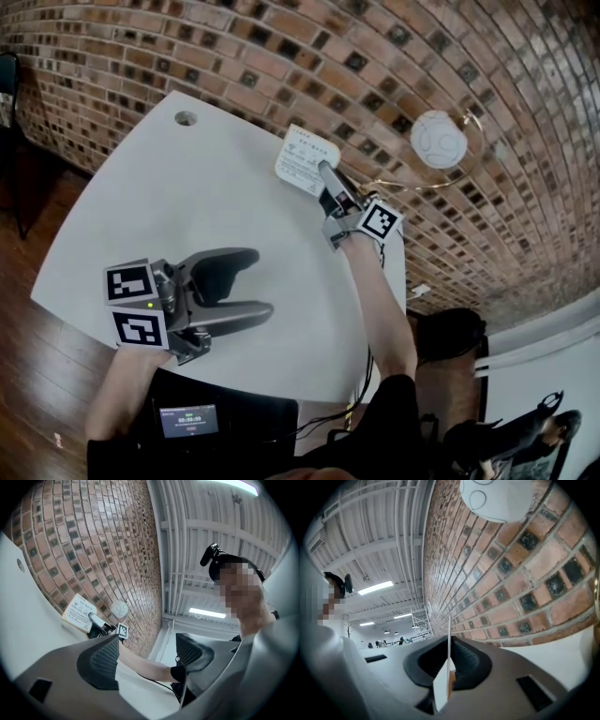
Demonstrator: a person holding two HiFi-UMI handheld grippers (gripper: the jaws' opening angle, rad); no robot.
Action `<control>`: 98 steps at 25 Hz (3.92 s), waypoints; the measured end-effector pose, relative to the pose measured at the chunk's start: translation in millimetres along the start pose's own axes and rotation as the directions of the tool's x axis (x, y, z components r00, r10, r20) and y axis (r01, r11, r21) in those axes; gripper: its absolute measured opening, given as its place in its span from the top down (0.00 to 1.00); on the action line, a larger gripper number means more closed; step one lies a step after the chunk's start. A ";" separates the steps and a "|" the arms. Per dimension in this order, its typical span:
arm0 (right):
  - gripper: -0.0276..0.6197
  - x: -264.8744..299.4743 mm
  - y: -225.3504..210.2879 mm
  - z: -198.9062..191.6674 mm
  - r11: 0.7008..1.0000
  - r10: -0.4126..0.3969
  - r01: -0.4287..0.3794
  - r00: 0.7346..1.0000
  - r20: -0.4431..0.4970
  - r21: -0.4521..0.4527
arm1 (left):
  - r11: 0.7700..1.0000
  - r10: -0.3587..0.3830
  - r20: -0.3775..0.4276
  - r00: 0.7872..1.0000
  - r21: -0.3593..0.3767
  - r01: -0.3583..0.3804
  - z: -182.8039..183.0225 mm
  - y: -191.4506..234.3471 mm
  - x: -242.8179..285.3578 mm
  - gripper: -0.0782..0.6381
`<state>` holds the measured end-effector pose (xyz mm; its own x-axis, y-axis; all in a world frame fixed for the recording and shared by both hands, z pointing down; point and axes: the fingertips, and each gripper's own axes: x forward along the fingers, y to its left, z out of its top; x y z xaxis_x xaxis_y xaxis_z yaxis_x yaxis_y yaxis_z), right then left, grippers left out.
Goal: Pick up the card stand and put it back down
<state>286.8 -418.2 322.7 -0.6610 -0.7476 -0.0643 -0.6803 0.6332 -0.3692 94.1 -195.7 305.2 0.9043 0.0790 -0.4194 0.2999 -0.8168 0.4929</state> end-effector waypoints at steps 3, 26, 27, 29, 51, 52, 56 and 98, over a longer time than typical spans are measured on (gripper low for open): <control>0.92 11.3 -19.5 -3.6 1.000 -0.020 0.020 1.000 -0.018 0.001 | 1.000 -0.008 0.015 1.000 -0.005 0.008 3.7 0.7 0.1 0.37; 0.92 57.0 -95.2 -5.7 0.987 -0.005 -0.017 0.991 -0.132 -0.161 | 0.997 0.000 0.094 0.996 -0.076 0.007 15.9 11.0 -7.9 0.37; 0.91 56.4 -96.0 -6.8 0.986 -0.001 -0.024 0.989 -0.147 -0.168 | 0.997 0.001 0.095 0.995 -0.076 0.006 16.1 11.1 -8.0 0.37; 0.90 55.5 -98.4 -11.5 0.982 -0.008 -0.027 0.983 -0.186 -0.188 | 0.997 0.003 0.095 0.995 -0.076 0.004 16.2 11.4 -8.4 0.37; 0.76 51.7 -132.0 -25.0 0.967 -0.173 0.101 0.934 -0.311 -0.234 | 0.996 0.014 0.103 0.995 -0.091 -0.005 18.3 13.1 -9.3 0.37; 0.74 51.2 -131.9 -27.2 0.967 -0.180 0.106 0.929 -0.322 -0.232 | 0.996 0.013 0.102 0.995 -0.090 -0.004 18.2 13.1 -9.5 0.37; 0.72 43.4 -135.9 -38.2 0.961 -0.218 0.133 0.903 -0.371 -0.241 | 0.996 0.011 0.102 0.995 -0.093 -0.002 18.1 13.0 -9.5 0.37; 0.72 40.8 -134.3 -48.4 0.951 -0.285 0.207 0.873 -0.395 -0.230 | 0.994 0.028 0.126 0.992 -0.110 -0.014 20.8 16.7 -11.9 0.37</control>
<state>335.9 -524.1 414.4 -0.5081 -0.7543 0.4157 -0.8565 0.4935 -0.1514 82.1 -222.2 302.6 0.8668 -0.0164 -0.4985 0.3192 -0.7497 0.5797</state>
